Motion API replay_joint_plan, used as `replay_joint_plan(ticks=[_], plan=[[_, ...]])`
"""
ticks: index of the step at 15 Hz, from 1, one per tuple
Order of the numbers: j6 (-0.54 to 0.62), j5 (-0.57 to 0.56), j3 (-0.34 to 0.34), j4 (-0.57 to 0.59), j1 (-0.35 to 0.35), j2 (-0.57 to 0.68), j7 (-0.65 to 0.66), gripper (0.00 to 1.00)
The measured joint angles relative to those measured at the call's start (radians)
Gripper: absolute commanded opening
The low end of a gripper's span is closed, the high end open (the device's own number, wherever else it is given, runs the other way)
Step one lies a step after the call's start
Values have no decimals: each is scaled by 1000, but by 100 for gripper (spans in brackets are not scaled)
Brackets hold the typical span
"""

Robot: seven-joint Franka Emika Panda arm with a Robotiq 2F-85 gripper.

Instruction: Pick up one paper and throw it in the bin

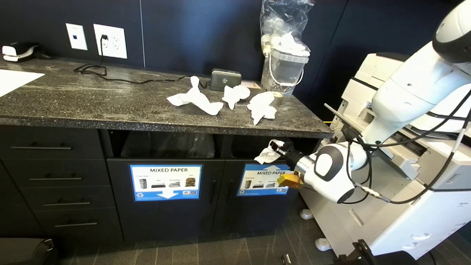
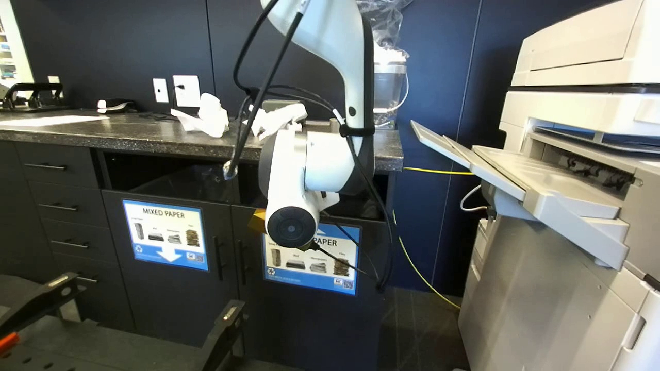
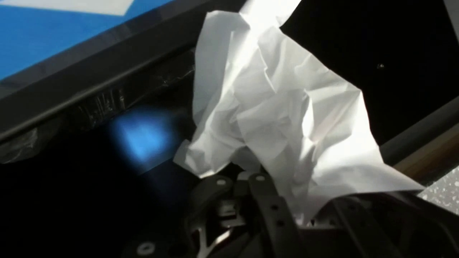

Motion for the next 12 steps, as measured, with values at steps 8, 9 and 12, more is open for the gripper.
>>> replay_joint_plan(ticks=[8,9,12], plan=[[235,0,155,258,7,198,0,14],[259,0,167,294,16,222,0,14],[298,0,181,384,49,280,0,14]])
